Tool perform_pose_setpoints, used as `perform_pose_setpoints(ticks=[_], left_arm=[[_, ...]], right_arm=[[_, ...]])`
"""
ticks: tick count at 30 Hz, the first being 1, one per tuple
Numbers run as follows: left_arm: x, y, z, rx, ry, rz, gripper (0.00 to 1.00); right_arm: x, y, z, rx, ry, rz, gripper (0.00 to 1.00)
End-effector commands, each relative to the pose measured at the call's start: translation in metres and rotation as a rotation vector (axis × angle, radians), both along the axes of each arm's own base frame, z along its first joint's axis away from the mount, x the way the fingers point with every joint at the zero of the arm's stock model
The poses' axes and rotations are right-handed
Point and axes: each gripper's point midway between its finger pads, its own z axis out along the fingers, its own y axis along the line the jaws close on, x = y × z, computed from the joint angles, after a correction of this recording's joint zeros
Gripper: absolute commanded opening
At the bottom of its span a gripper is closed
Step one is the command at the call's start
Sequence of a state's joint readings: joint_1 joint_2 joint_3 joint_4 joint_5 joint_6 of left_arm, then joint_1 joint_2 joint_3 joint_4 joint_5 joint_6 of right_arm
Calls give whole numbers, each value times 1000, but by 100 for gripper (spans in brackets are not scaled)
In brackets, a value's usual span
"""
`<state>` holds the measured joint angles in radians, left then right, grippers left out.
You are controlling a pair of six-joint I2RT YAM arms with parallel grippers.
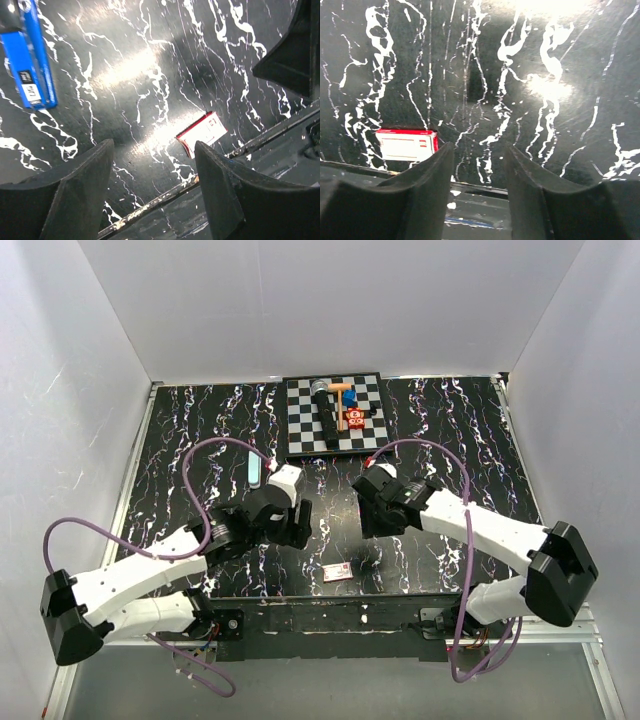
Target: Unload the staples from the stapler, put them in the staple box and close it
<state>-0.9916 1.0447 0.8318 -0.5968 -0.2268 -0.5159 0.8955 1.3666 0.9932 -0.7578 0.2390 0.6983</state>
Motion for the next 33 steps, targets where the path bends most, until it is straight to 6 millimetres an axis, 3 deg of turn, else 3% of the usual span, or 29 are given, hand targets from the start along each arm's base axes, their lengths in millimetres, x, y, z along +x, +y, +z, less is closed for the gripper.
perform_pose_setpoints(ticks=[1,5,6,17,23,33], left_arm=[[15,21,31,42,-123,65,68],[21,28,51,50,-183,70,87],[22,29,55,49,-196,71,98],[33,36,101,50,-305,80,98],[45,36,129,73,-383,90,98],[61,39,182,46,-541,121,98]], right_arm=[[15,-13,31,-20,-114,-8,58],[21,-24,53,-7,-211,-13,74],[23,-25,59,-1,-233,-10,78],[34,-46,112,-18,-390,6,81],[43,-56,146,-20,-503,10,88],[52,-52,180,-39,-545,43,91]])
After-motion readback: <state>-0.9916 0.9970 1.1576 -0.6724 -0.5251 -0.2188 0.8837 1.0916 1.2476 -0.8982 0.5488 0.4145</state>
